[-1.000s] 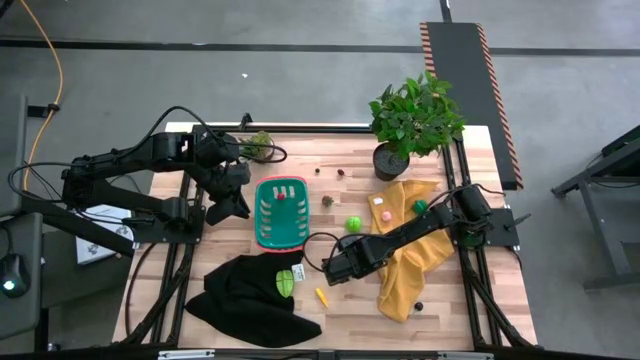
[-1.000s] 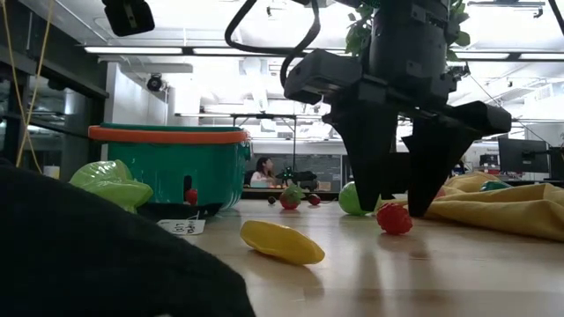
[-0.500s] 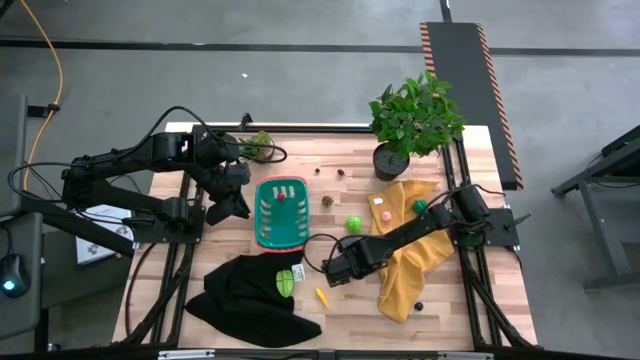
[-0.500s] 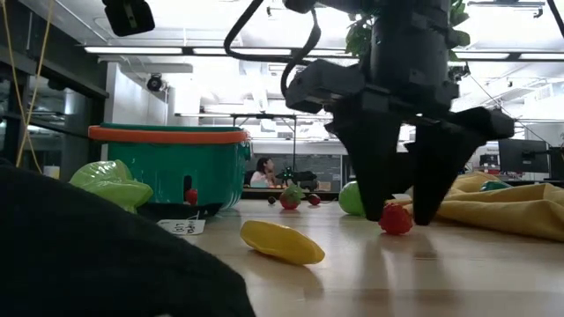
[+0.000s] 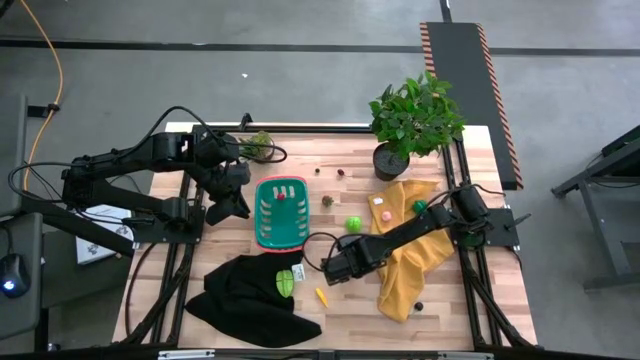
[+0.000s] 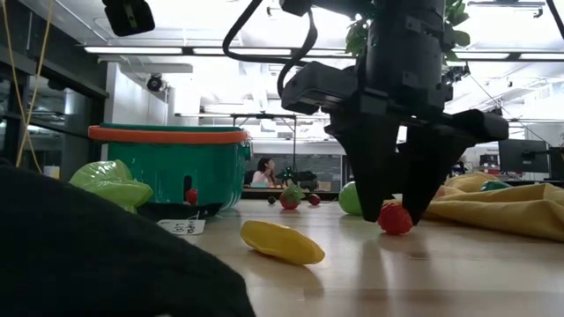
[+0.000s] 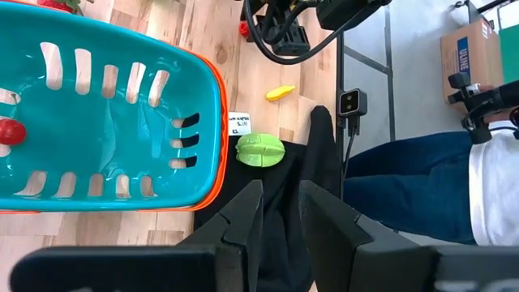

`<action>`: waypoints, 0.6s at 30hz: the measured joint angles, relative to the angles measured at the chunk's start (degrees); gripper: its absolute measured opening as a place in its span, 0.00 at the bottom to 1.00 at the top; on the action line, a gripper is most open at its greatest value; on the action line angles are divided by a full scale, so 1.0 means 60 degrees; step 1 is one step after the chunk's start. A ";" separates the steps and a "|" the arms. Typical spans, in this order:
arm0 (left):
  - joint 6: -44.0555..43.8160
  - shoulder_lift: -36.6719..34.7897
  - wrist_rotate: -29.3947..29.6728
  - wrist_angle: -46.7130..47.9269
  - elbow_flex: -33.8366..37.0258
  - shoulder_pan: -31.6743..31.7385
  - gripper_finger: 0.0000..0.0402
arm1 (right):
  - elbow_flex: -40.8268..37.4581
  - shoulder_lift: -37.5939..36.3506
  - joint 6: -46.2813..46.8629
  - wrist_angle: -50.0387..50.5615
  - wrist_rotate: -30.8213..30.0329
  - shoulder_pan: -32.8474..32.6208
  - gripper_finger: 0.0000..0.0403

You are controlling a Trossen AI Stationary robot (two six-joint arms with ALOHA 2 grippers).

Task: Pick and placing Produce into tupperware
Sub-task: Put the red raspberry in the green basket

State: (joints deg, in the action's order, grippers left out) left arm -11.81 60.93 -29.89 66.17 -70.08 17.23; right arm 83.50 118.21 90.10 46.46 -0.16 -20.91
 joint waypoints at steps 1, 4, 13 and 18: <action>0.0000 0.0000 0.0000 0.0002 0.0000 0.0000 0.18 | 0.0000 0.0000 -0.0003 0.0000 0.0000 0.0004 0.37; -0.0001 0.0000 0.0000 0.0000 0.0000 0.0000 0.18 | 0.0000 0.0000 -0.0009 0.0000 0.0000 0.0000 0.32; -0.0004 0.0000 -0.0003 0.0004 0.0000 0.0000 0.18 | 0.0000 0.0000 -0.0009 0.0000 0.0002 0.0003 0.24; -0.0004 0.0000 -0.0001 0.0004 0.0000 0.0000 0.18 | 0.0000 0.0000 -0.0015 -0.0002 -0.0012 0.0001 0.24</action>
State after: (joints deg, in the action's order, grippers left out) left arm -11.84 60.93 -29.89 66.19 -70.08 17.23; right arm 83.50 118.21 90.00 46.44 -0.24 -20.90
